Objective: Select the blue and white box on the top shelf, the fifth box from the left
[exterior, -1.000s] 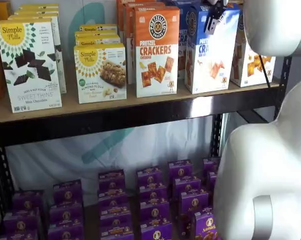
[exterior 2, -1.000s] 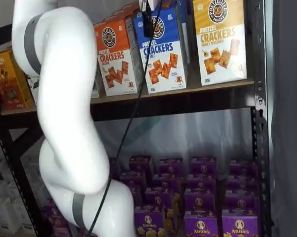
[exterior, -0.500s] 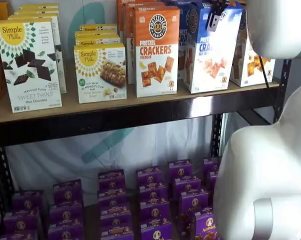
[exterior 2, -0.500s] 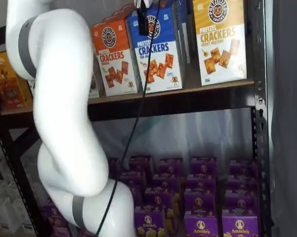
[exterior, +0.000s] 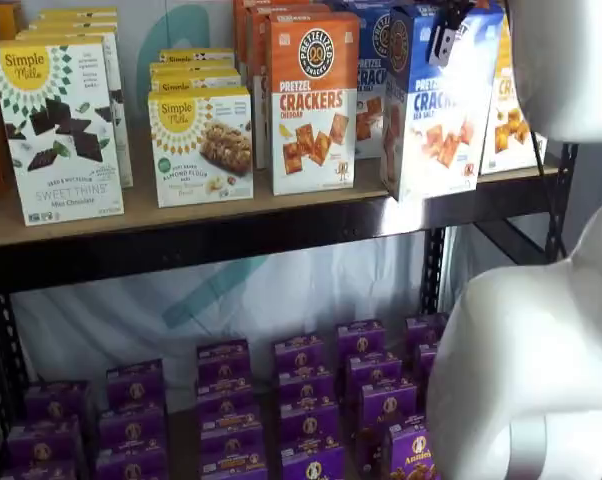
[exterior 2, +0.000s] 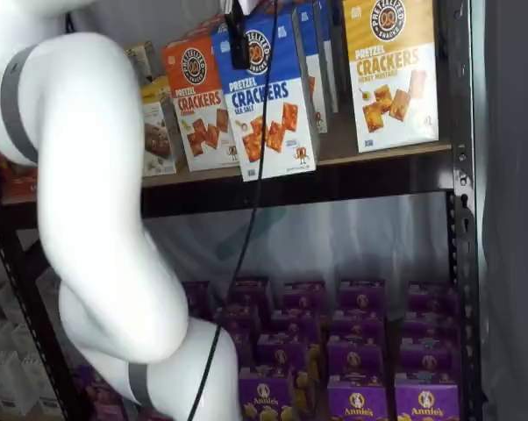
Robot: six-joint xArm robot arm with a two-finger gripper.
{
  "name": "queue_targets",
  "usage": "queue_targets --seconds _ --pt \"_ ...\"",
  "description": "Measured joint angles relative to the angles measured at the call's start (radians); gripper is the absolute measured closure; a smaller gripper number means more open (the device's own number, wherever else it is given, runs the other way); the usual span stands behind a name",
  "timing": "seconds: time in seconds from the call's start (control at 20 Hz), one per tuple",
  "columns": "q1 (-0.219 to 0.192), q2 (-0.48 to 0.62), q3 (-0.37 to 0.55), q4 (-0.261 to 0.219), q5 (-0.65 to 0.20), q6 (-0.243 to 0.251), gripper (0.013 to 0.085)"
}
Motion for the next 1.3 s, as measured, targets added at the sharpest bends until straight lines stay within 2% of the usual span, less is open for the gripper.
queue_targets --seconds 0.5,1.3 --pt "-0.023 -0.133 0.116 -0.039 0.066 -0.035 0.041" --pt "-0.059 -0.257 0.281 -0.021 0.061 -0.068 0.041"
